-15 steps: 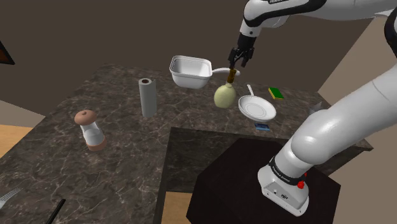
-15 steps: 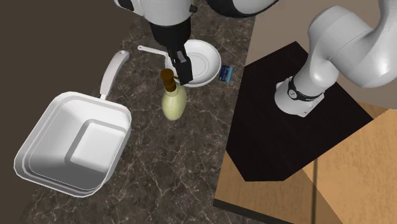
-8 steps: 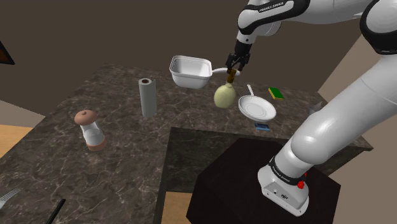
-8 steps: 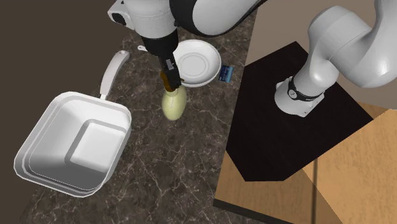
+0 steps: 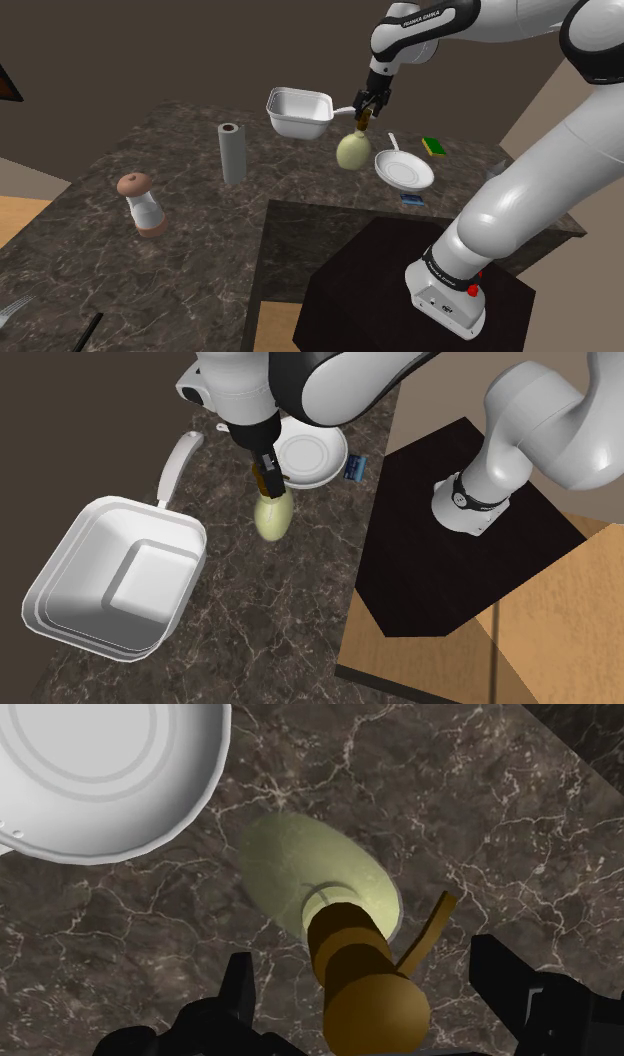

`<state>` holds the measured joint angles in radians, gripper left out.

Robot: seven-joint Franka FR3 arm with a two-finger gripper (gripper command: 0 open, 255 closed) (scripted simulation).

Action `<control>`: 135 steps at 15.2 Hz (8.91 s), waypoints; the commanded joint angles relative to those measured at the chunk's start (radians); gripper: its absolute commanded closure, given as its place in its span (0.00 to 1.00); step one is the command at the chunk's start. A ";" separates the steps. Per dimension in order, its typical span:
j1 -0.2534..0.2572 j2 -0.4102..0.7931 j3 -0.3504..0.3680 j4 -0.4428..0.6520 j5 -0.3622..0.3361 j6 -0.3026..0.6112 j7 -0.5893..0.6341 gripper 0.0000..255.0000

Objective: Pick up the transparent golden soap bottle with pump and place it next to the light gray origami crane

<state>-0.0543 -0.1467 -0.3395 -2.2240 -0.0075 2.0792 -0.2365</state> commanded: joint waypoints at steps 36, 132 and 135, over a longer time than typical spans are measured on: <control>0.004 -0.058 0.016 0.268 -0.015 -0.323 0.023 1.00; -0.340 -0.078 -0.497 0.565 -0.136 -0.607 -0.840 1.00; -0.344 -0.096 -0.492 0.510 -0.147 -0.566 -0.831 1.00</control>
<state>-0.3962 -0.2288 -0.8377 -1.6885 -0.1459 1.4980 -1.0752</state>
